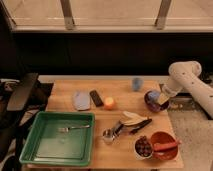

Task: Wipe purple bowl with sponge

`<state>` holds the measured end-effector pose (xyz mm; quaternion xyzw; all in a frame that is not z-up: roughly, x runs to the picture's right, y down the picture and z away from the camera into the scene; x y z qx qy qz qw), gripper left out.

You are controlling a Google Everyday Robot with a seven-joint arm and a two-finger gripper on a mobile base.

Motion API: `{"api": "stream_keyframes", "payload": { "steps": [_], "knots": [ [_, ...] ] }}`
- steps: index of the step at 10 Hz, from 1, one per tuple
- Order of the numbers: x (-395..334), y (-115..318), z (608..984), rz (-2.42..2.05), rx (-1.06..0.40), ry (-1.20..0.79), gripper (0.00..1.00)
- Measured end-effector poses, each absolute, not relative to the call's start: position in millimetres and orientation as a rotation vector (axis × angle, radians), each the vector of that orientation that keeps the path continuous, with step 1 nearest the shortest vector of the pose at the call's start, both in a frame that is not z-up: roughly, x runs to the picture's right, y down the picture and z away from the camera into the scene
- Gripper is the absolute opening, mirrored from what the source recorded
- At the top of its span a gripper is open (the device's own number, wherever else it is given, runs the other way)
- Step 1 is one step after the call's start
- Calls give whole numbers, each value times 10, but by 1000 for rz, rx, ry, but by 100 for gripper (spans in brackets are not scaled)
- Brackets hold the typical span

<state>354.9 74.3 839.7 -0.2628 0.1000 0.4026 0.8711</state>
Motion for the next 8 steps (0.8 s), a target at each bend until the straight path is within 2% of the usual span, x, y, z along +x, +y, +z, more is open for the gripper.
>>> {"api": "stream_keyframes", "payload": {
  "steps": [5, 8],
  "knots": [
    [3590, 1098, 8315, 863, -598, 224, 0],
    [3830, 1139, 8253, 876, -598, 284, 0]
  ]
}}
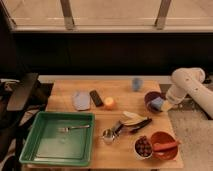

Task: Wipe purple bowl with sponge

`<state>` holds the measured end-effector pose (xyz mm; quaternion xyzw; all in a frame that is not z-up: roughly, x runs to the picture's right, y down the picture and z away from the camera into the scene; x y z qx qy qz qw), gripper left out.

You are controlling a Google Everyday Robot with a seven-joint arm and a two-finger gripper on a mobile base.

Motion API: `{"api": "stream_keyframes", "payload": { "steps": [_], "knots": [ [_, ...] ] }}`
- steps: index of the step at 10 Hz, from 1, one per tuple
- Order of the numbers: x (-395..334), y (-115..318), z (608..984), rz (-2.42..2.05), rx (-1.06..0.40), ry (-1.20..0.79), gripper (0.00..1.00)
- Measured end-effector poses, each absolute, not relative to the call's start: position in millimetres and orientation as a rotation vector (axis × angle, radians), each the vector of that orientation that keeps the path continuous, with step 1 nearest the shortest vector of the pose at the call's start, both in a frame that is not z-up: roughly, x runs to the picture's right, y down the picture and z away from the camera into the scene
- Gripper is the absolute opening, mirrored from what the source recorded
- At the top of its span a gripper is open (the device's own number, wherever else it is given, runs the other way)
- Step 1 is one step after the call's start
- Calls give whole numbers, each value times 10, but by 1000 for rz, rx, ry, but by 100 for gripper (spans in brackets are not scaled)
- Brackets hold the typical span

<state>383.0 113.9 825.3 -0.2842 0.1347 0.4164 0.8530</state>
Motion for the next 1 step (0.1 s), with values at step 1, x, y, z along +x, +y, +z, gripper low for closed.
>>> {"api": "stream_keyframes", "payload": {
  "steps": [1],
  "knots": [
    [3872, 1074, 8262, 877, -586, 292, 0]
  ]
}}
